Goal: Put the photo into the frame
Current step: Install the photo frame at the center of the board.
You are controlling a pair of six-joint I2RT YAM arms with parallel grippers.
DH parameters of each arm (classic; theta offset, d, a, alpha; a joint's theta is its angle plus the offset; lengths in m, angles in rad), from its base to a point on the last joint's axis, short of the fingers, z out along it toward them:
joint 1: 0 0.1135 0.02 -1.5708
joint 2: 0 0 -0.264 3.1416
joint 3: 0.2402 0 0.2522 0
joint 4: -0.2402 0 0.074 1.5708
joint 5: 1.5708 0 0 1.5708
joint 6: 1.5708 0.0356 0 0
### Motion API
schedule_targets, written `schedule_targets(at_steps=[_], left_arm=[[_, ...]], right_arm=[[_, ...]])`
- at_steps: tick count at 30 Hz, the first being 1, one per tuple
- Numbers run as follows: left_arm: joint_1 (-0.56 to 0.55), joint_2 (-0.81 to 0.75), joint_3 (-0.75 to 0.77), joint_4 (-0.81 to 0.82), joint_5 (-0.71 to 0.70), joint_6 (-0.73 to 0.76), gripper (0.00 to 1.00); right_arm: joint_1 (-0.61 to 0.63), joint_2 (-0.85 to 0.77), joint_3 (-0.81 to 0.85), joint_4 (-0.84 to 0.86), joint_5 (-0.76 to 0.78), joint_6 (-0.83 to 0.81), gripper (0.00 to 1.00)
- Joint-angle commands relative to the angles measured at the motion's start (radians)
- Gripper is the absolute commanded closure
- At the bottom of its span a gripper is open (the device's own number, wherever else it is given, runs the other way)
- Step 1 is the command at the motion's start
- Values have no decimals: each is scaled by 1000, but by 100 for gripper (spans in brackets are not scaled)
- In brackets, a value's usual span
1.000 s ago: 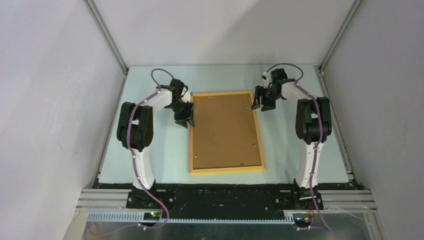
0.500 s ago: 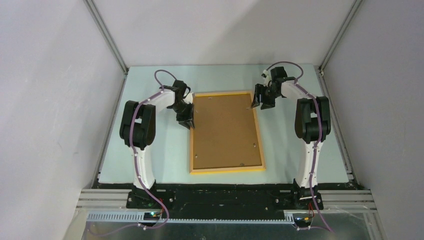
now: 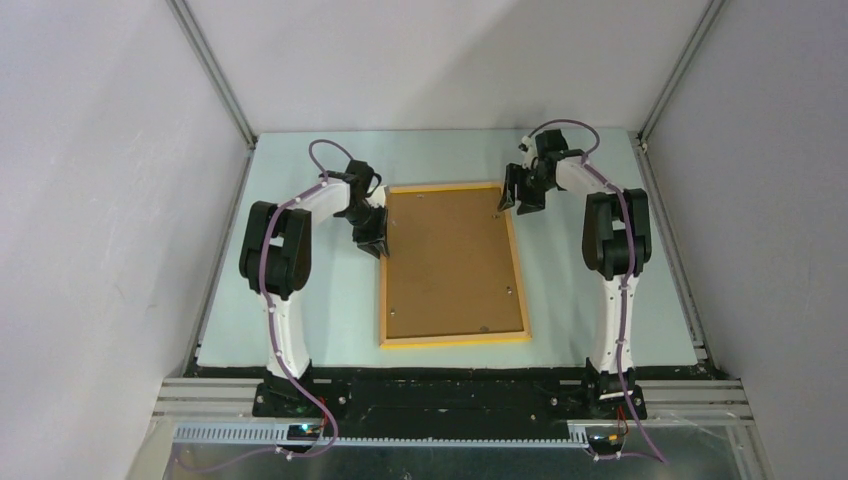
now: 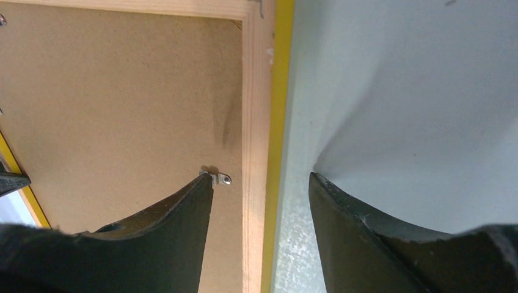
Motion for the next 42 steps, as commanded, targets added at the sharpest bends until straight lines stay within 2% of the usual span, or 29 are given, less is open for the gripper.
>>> schedule_targets(at_steps=[1, 9, 21, 42], left_arm=[[-23, 2, 31, 19, 16, 2, 94], [-27, 1, 34, 18, 16, 2, 100], [-27, -18, 34, 18, 19, 2, 100], [-27, -28, 39, 17, 25, 0, 100]], right_arm=[[20, 31, 57, -22, 14, 13, 37], [53, 46, 66, -32, 53, -6, 37], [102, 32, 58, -71, 187, -69, 38], [108, 47, 82, -178, 243, -183, 39]])
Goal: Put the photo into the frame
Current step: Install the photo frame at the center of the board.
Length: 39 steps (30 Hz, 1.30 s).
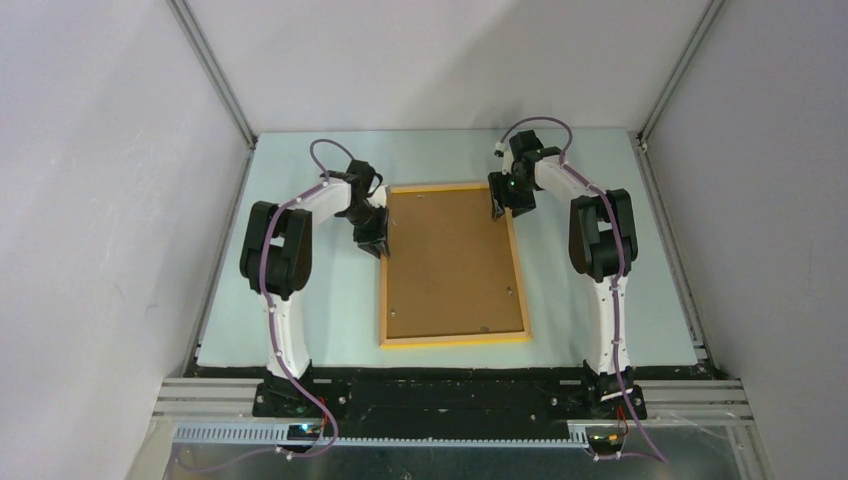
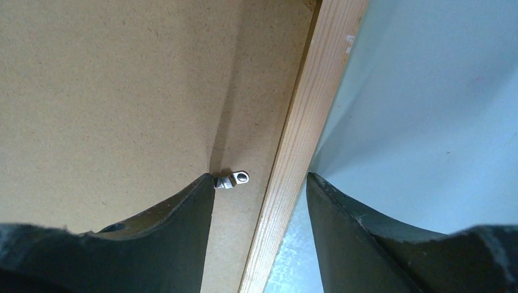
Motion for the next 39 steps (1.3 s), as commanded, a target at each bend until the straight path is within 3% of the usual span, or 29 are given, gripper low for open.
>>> schedule_targets(at_steps=[1, 9, 23, 39], left_arm=[[-21, -27, 37, 20, 33, 1, 100], [-22, -30, 37, 19, 31, 2, 100], [-22, -39, 35, 20, 30, 2, 100], [-22, -39, 34, 20, 30, 3, 100]], right_arm=[[-1, 23, 11, -76, 40, -56, 40], [-17, 9, 8, -88, 67, -97, 42], [-38, -8, 14, -83, 51, -121, 59], [-69, -19, 43, -49, -24, -141, 63]])
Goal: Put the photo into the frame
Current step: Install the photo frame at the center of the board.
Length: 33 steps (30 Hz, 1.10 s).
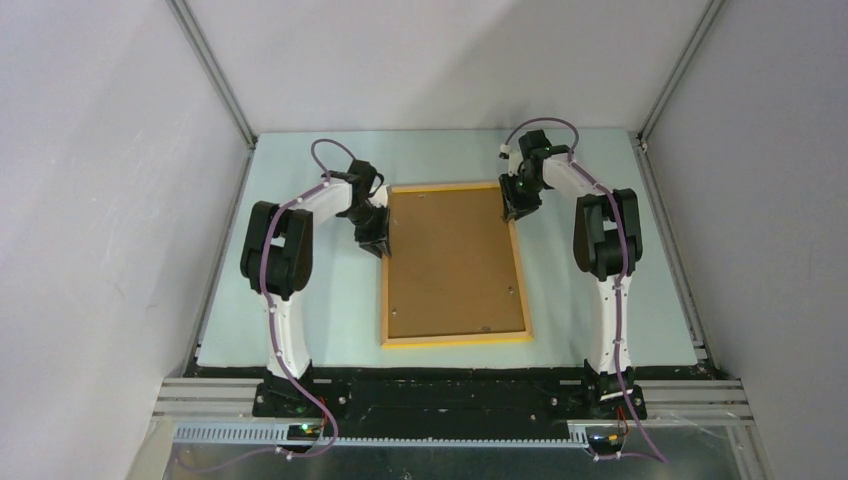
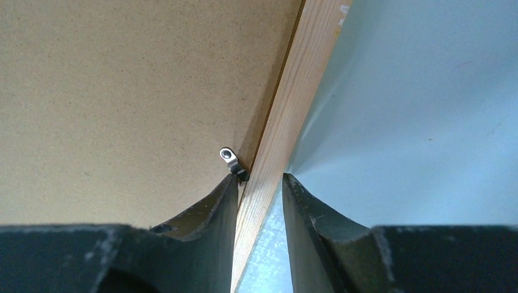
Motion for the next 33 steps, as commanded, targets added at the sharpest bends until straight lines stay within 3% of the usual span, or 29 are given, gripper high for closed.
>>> schedule_targets(at_steps=[1, 13, 33], left_arm=[[-16, -39, 33, 12, 29, 7, 100], [-17, -45, 33, 12, 25, 8, 100], [-16, -42, 34, 13, 25, 10, 100]], right_arm=[[-30, -20, 34, 16, 25, -40, 63], [-80, -55, 20, 34, -109, -9, 42], [-21, -58, -30, 51, -52, -81, 44]])
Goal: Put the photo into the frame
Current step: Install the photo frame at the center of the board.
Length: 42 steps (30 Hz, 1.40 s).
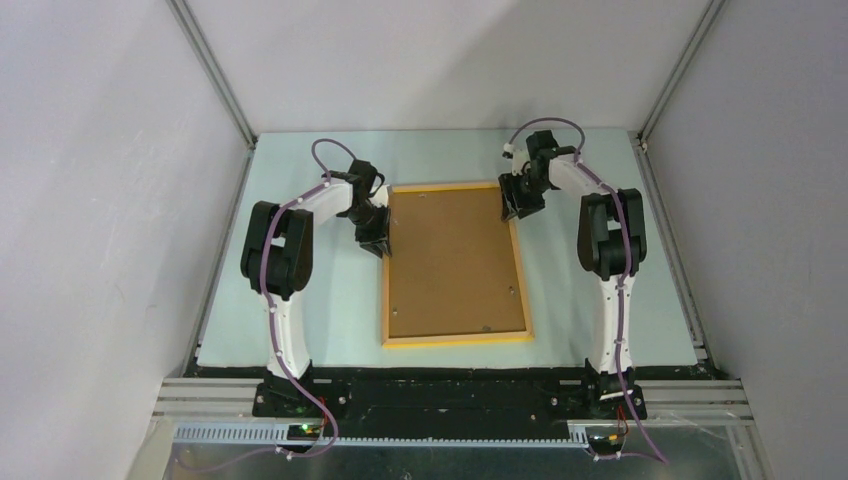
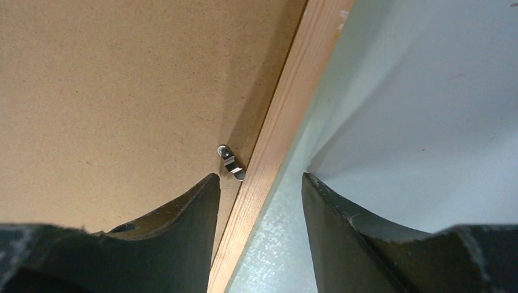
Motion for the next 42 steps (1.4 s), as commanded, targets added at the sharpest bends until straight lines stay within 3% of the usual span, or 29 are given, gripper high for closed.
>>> schedule_targets(at_steps=[1, 12, 26, 30, 35, 42], left_arm=[[-12, -42, 33, 8, 25, 13, 100], [-12, -41, 33, 7, 26, 13, 100], [-11, -40, 33, 7, 34, 22, 100], [-12, -39, 33, 7, 37, 23, 100], [-12, -39, 33, 7, 38, 23, 100], [-12, -40, 34, 7, 33, 20, 100]], right_arm=[[19, -49, -6, 27, 53, -25, 46], [39, -49, -21, 62, 124, -40, 63], [50, -49, -15, 90, 63, -91, 69], [47, -72, -36, 106, 71, -76, 62], [11, -107, -45, 123, 7, -11, 44], [-36, -151, -53, 100, -73, 35, 40]])
